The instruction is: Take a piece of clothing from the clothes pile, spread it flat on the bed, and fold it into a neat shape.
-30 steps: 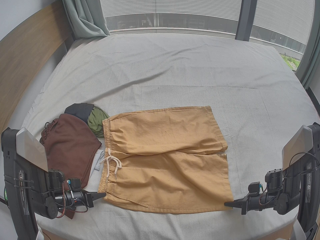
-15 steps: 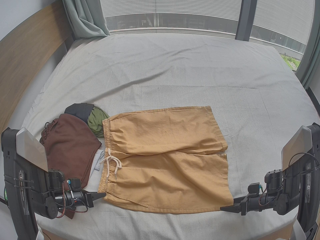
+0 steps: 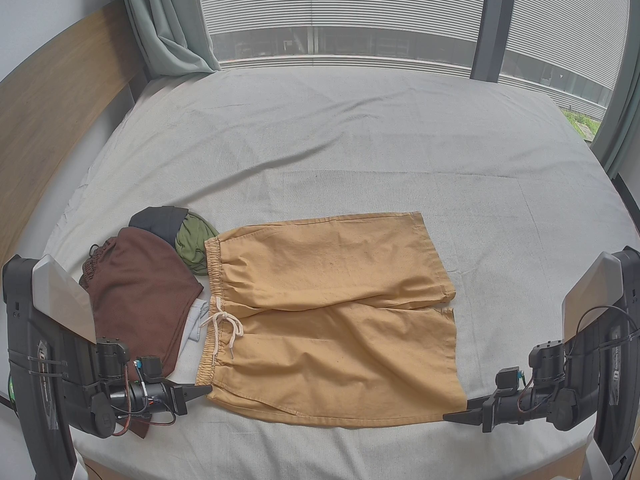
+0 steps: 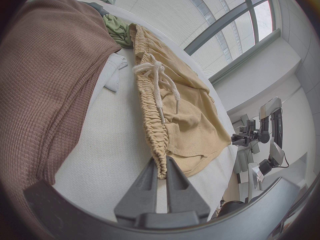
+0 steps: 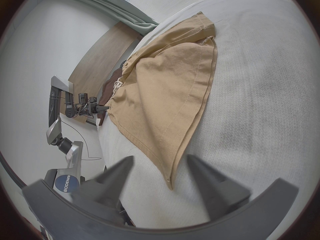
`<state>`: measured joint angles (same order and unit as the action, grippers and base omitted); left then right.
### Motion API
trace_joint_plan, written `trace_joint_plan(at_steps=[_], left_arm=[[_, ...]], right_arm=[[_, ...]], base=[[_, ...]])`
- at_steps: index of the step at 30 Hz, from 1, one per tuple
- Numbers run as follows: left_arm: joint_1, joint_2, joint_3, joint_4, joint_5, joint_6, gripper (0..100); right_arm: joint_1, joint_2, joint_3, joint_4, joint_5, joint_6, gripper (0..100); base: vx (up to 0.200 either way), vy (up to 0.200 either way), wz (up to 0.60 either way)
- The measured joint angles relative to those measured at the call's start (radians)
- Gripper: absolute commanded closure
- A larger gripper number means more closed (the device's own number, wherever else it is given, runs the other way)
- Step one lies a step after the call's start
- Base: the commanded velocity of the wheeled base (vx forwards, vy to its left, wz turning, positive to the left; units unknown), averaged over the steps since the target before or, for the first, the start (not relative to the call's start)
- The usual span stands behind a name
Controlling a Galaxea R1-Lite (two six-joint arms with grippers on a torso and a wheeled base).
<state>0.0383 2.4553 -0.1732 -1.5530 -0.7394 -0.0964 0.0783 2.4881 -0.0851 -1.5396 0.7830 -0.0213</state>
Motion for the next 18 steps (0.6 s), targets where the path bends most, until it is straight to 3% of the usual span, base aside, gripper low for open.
trace_joint_plan(at_steps=[12,18], left_arm=[[0.002,0.0,0.003,0.0,-0.001,0.0,100],[0.012,-0.011,0.024,0.0,-0.051,0.009,100]], right_arm=[[0.001,0.001,0.01,0.0,0.0,-0.001,100],[0.001,-0.001,0.025,0.0,0.0,-0.002,100]], base=[[0.0,0.0,0.0],[0.0,0.0,0.0]])
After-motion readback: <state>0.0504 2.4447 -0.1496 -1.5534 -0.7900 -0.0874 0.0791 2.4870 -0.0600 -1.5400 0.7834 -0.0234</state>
